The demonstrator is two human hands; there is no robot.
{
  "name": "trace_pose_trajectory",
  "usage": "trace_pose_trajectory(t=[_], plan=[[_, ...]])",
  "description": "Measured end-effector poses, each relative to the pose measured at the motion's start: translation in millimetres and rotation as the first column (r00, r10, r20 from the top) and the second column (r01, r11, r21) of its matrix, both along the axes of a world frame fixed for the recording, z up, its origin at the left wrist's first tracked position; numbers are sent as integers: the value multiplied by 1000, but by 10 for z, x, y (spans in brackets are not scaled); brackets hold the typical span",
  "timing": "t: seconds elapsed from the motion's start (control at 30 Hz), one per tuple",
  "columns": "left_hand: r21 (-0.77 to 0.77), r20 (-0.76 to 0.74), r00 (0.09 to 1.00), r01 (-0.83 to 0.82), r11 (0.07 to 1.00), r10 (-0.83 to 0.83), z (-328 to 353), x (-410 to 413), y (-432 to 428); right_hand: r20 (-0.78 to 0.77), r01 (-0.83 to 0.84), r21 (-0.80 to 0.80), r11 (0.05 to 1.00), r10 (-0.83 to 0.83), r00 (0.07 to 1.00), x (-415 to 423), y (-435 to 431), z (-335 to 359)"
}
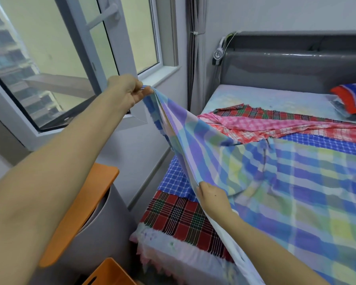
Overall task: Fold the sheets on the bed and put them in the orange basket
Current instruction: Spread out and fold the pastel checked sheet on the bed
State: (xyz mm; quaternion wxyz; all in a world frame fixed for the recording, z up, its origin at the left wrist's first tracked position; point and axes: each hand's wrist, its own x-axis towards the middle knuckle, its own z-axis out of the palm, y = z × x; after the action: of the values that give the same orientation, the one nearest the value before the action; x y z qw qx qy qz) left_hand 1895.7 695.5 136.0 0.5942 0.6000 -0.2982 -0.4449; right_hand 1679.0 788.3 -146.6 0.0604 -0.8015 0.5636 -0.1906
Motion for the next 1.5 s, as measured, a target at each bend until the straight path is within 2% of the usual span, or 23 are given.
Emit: trace_pose_trajectory(t=[0.1, 0.2, 0.33, 0.43, 0.5, 0.57, 0.63, 0.7, 0.73, 0.77, 0.8, 0.83, 0.87, 0.9, 0.93, 1.0, 1.03, 1.1, 1.17, 1.27, 1.4, 1.5], plan=[[-4, -7, 1000, 3, 1000, -3, 7, 16, 12, -22, 30, 52, 998, -29, 999, 105, 119, 62], [-20, -19, 1000, 3, 1000, -4, 11, 50, -1, -82, 150, 87, 985, -143, 986, 217, 120, 31], [-19, -5, 1000, -29, 999, 29, -74, 290, -93, -25, 223, -52, 973, -225, 974, 218, 90, -46], [-40, 108, 983, -146, 988, 150, -304, 644, -193, -23, 175, -63, 983, -176, 984, 176, 143, -50], [-26, 313, 920, -240, 970, 236, -566, 943, -264, -111, 148, -4, 989, -147, 983, 260, 207, 71], [59, 567, 806, -245, 968, 170, -852, 1184, -238, -137, 108, 57, 993, -99, 986, 391, 194, 88], [208, 844, 536, -270, 940, -33, -1141, 1305, -130, -115, 65, 158, 985, -47, 992, 514, 156, 120], [234, 947, 270, -210, 949, -174, -1431, 1176, 98, -97, 42, 194, 980, -23, 995, 663, 111, 128], [234, 957, 190, -58, 970, -220, -1597, 1026, 251, -94, 27, 208, 978, -8, 996, 722, 91, 110], [245, 955, 128, 164, 956, -267, -1770, 835, 432, -102, 16, 233, 972, 8, 995, 781, 67, 119], [276, 944, 67, 382, 882, -324, -1976, 644, 607, -126, 12, 261, 965, 22, 992, 834, 44, 128], [326, 924, 0, 522, 788, -382, -2215, 470, 772, -151, 13, 293, 956, 33, 988, 883, 22, 131], [343, 912, -28, 601, 722, -410, -2450, 341, 900, -168, 5, 326, 945, 53, 984, 922, -1, 142], [348, 889, 17, 625, 698, -458, -2646, 240, 999, -165, -5, 353, 936, 68, 984, 953, -4, 146], [333, 859, 119, 610, 719, -498, -2800, 169, 1056, -146, -5, 382, 924, 66, 987, 979, -1, 146], [247, 812, 354, 512, 823, -464, -2975, 83, 1070, -101, 20, 401, 916, 22, 995, 981, 11, 96], [197, 798, 419, 497, 845, -432, -3023, 36, 1036, -81, 41, 387, 921, -10, 997, 943, 40, 59], [129, 790, 458, 527, 840, -408, -3044, 19, 940, 1, 70, 377, 924, -75, 997, 848, 104, -36], [126, 791, 421, 598, 791, -444, -3016, 34, 870, 72, 81, 353, 932, -113, 991, 724, 181, -155], [188, 864, 221, 692, 697, -452, -2936, 96, 786, 25, 137, 323, 936, -154, 988, 546, 311, -356], [125, 951, 96, 750, 650, -294, -2736, 181, 634, 51, 178, 324, 929, -205, 977, 350, 369, -624], [107, 990, -24, 766, 633, -138, -2524, 301, 503, -54, 221, 332, 917, -215, 975, 114, 354, -768]])
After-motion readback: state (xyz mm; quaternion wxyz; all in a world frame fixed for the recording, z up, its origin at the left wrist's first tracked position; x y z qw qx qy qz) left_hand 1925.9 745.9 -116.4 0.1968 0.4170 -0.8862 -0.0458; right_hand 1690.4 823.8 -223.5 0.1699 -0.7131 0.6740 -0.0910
